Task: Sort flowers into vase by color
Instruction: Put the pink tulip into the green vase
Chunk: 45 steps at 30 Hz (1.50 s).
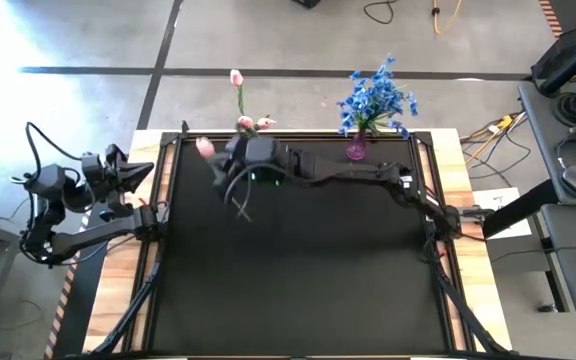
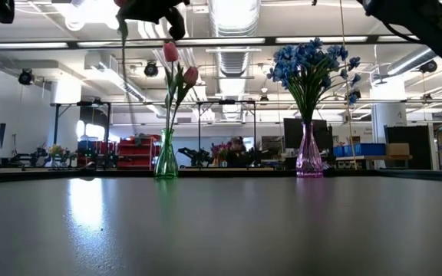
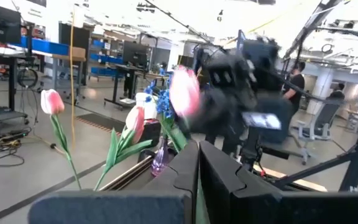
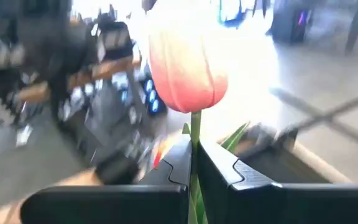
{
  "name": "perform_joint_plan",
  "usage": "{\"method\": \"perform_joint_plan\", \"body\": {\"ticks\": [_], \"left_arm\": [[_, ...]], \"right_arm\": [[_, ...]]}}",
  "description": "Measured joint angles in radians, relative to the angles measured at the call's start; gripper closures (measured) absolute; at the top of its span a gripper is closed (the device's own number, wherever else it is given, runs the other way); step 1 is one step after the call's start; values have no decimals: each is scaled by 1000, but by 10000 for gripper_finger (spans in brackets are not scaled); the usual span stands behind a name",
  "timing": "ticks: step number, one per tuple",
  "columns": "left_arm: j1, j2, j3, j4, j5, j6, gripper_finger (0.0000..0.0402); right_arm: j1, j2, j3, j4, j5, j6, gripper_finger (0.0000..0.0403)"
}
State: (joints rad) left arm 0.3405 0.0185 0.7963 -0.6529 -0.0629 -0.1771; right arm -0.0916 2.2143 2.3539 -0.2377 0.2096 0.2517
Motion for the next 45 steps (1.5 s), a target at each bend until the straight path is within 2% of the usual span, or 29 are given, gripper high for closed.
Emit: {"method": "perform_joint_plan", "body": {"ticks": [8,11,18,23,31,45], "left_arm": [[0,1,0,7,-69,11,402],[0,1,0,6,-90,11,401],[0,1,0,7,-157,11,401],[0,1,0,7,-164,11,402],[0,1,0,9,-204,11,402],[0,1,0,9,-219,8,402]], "right_arm": [[-137,-14,2,322,6,-72,390],[-178,-14,2,385,5,-87,390],[-256,-14,2,391,3,-108,390],[-299,-14,2,392,2,-142,390],[-357,-7,-1,374,-33,-104,390],[-367,45,-2,359,-53,-72,390]]}}
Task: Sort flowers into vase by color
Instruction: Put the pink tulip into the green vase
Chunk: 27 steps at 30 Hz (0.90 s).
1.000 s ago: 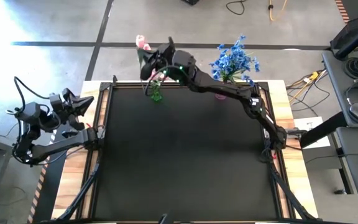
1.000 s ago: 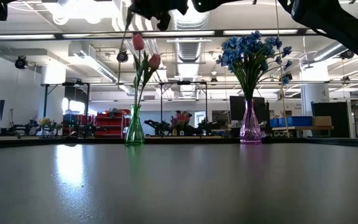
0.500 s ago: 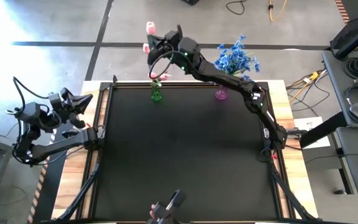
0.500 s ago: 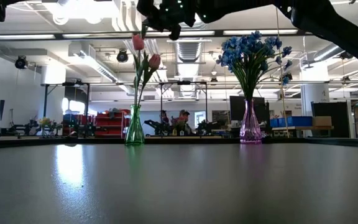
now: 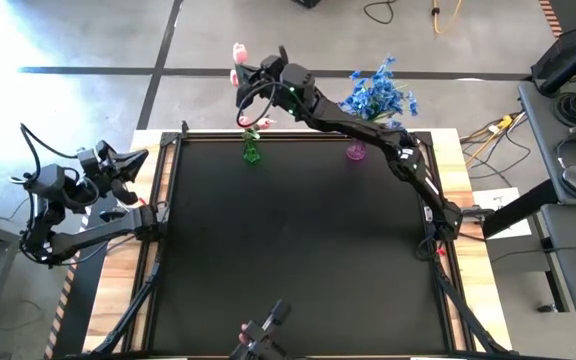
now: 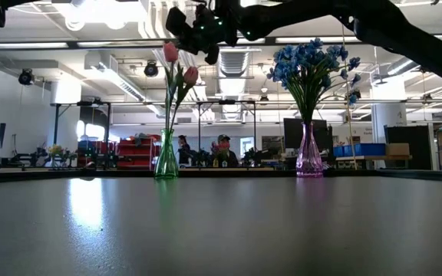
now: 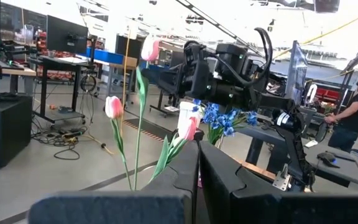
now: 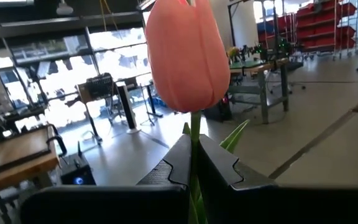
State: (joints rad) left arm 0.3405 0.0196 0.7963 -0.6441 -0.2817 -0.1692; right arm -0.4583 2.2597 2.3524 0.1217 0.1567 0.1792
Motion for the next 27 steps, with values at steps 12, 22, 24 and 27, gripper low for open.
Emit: {"method": "perform_joint_plan", "body": {"ticks": [12,22,24,27], "left_arm": [[0,0,0,-1,0,0,402],[0,0,0,-1,2,0,402],[0,0,0,-1,2,0,402],[0,0,0,-1,3,0,402]], "right_arm": [[7,48,0,-23,1,-58,390],[11,55,0,-116,-1,-75,390],[11,55,0,-129,-1,-72,389],[15,55,0,-132,-1,-71,374]]}}
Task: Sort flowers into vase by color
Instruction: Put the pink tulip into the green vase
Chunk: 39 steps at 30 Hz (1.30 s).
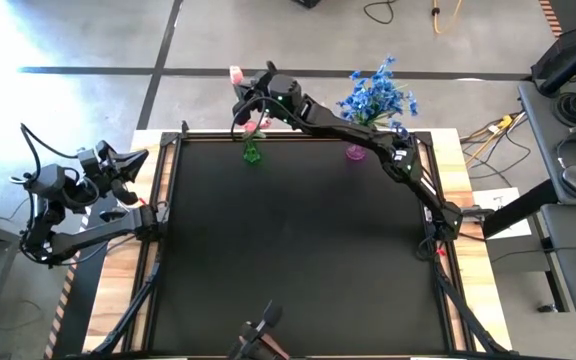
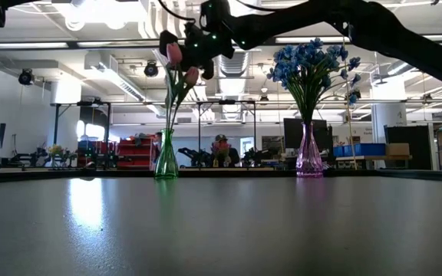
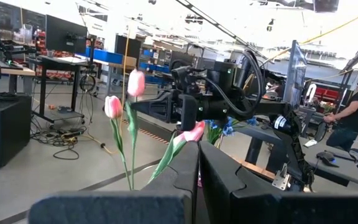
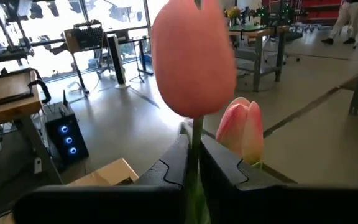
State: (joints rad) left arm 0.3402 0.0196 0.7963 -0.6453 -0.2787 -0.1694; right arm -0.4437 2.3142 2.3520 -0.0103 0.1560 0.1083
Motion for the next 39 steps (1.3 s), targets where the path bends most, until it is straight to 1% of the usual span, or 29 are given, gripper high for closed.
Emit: {"method": "perform_joint_plan", "body": {"ticks": [2,8,12,15,17,19,23,26,29,35,39], "left_arm": [[0,0,0,0,0,0,402],[0,0,0,0,13,0,402],[0,0,0,0,19,0,402],[0,0,0,0,27,0,402],[0,0,0,0,31,0,402],[0,0,0,0,30,0,402],[0,0,0,0,30,0,402],[0,0,0,0,34,0,402],[0,0,0,0,35,0,402],[0,0,0,0,35,0,402],[0,0,0,0,35,0,402]], "right_arm": [[5,-1,2,-4,0,2,353],[13,-28,2,-29,-7,3,275],[13,-54,3,-62,-7,2,242],[12,-71,3,-97,-7,4,233],[12,-81,3,-132,-6,7,237],[12,-83,5,-159,-6,9,252],[12,-83,5,-214,-6,56,293],[13,-88,5,-271,-6,94,300],[14,-99,5,-333,-7,120,276],[16,-136,5,-429,-8,207,200],[16,-155,5,-479,-8,223,172]]}}
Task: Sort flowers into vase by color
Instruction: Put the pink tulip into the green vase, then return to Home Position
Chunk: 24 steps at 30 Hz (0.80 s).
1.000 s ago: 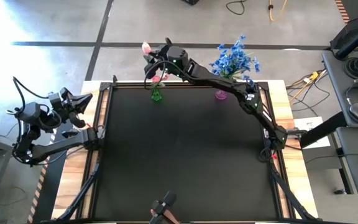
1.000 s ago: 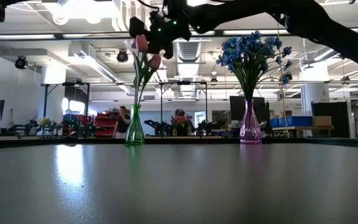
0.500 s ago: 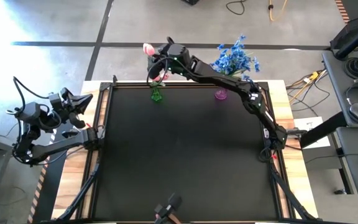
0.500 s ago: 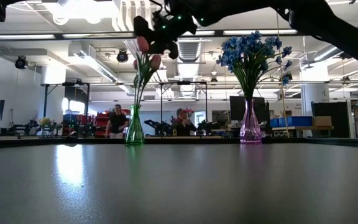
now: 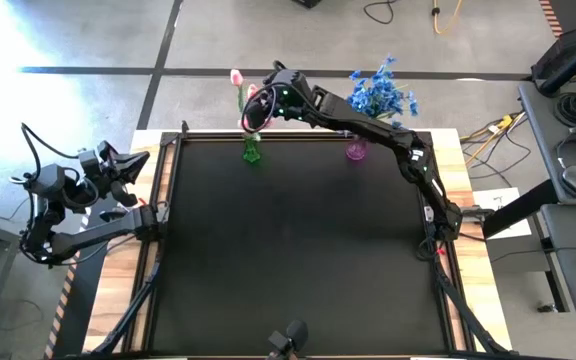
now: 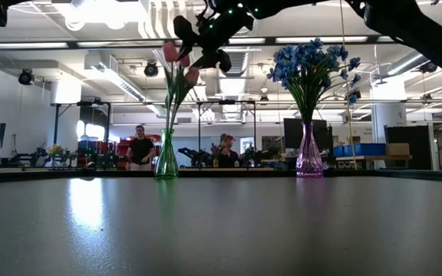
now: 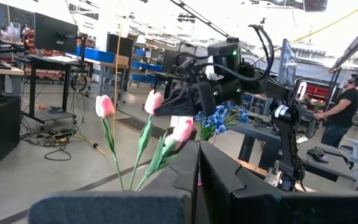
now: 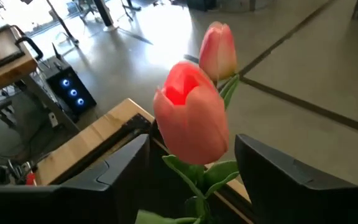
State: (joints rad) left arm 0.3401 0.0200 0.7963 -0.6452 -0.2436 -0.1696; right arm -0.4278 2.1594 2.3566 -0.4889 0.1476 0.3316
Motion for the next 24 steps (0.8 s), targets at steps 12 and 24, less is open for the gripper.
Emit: {"method": "perform_joint_plan", "body": {"ticks": [12,24], "left_arm": [[0,0,-7,-10,76,12,402],[0,42,-306,385,387,66,402]], "right_arm": [[11,-104,0,-185,-17,-61,173],[209,-172,-29,-420,109,-299,381]]}}
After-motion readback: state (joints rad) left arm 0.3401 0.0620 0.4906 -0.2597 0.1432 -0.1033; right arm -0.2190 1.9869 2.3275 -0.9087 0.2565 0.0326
